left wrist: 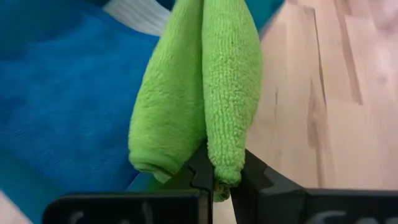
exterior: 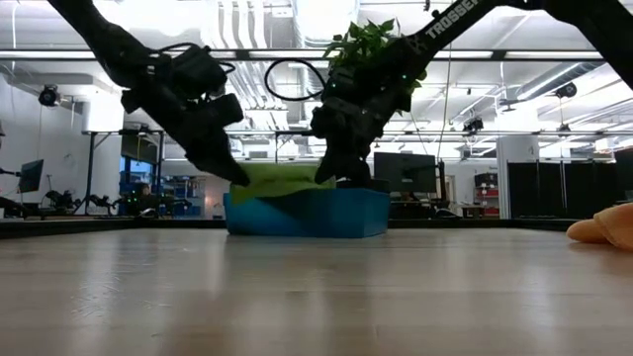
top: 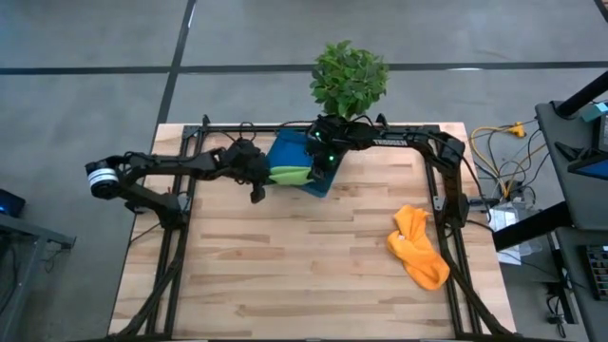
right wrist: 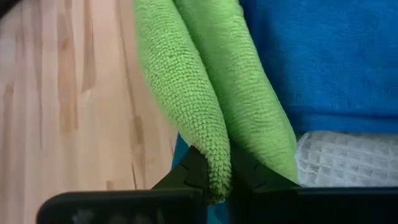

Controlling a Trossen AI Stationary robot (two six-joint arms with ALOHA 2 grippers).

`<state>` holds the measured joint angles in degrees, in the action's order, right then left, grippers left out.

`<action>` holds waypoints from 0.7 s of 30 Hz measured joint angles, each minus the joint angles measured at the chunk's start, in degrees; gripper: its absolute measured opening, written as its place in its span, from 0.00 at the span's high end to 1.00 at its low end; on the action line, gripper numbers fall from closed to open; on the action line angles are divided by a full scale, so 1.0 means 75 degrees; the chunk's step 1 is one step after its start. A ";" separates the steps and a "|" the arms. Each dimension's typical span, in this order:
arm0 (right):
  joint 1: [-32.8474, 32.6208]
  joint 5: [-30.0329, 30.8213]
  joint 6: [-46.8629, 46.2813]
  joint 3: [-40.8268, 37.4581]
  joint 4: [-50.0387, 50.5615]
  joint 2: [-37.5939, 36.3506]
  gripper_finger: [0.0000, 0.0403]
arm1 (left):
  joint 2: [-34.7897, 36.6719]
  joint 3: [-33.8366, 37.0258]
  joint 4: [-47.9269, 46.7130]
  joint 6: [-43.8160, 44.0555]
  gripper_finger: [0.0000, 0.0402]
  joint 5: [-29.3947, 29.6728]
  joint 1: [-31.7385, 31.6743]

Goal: Fold microfiber towels
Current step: Put the green microfiber towel into the blue bin

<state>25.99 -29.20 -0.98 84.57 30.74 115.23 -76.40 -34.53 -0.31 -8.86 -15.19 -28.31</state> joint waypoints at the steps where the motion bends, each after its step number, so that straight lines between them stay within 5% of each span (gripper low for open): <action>1: 0.0022 -0.0073 -0.0016 0.0016 0.0019 -0.0003 0.96 | 0.0051 -0.0053 -0.0031 0.0054 0.98 0.0005 -0.0016; 7: -0.0094 0.0099 -0.0078 0.0039 0.0074 -0.0161 0.96 | 0.0333 -0.0401 -0.0102 -0.0344 0.98 0.0938 -0.0013; 21: -0.0581 0.4516 0.0244 0.0005 -0.0006 -0.0888 0.96 | -0.0679 -0.0658 0.2038 -0.4286 0.98 0.2156 -0.0453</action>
<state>21.63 4.68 0.86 84.60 30.70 108.57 -81.49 -39.46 14.98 -41.00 0.99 -31.70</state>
